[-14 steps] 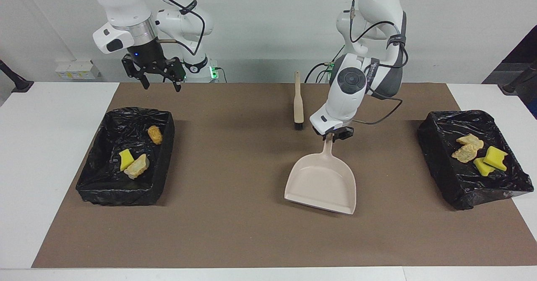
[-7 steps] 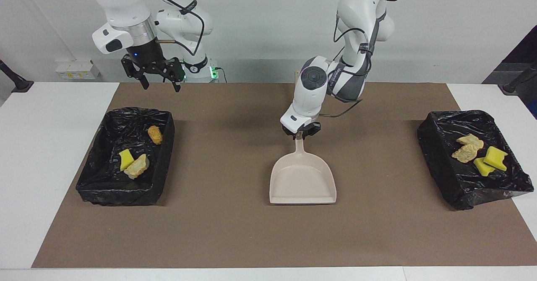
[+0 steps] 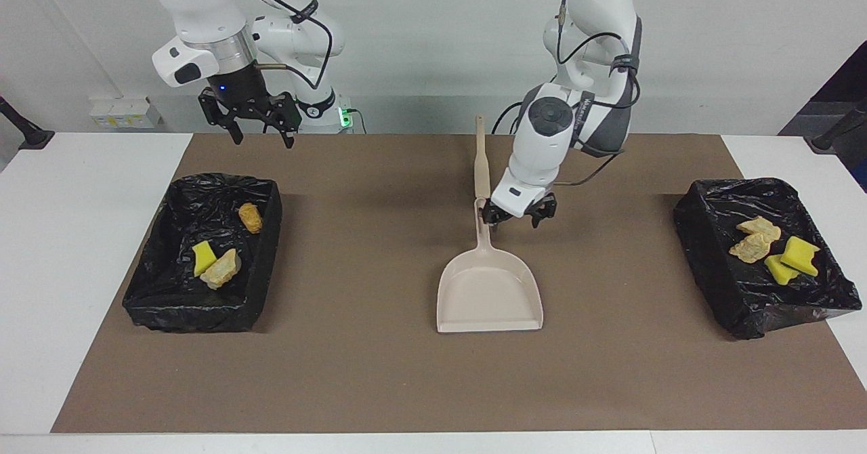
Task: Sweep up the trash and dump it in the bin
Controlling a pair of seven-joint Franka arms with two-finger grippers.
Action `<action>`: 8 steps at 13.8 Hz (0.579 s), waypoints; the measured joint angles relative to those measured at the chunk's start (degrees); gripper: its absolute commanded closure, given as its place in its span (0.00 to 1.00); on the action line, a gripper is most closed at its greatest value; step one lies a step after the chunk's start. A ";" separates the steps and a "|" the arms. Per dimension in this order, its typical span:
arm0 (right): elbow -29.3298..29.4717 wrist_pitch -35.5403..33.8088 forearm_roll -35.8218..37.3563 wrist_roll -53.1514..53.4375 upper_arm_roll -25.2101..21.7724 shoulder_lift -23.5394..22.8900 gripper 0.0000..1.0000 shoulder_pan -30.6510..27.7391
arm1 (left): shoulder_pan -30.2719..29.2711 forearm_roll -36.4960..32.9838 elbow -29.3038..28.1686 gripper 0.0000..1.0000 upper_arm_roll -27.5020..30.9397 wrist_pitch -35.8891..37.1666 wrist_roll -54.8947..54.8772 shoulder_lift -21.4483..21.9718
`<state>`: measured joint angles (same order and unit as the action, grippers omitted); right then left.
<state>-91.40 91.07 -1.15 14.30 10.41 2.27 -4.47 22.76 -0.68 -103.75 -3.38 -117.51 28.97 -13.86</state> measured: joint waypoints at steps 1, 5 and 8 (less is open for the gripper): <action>0.00 0.00 0.00 0.00 -0.10 0.00 0.00 0.00 | -2.93 -0.18 0.57 0.00 0.21 0.01 -2.90 0.24; 0.00 0.00 0.00 0.00 -0.27 0.00 0.00 -0.22 | -13.99 -0.17 2.88 0.00 0.50 0.48 -16.23 0.97; 0.00 0.00 0.00 0.00 -0.33 0.00 0.00 -0.23 | -19.15 -0.16 3.34 0.00 0.48 4.95 -26.82 4.10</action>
<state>-91.40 91.07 -1.15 14.30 10.08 2.28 -4.70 3.61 -0.84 -100.42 -2.90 -112.55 2.15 -9.77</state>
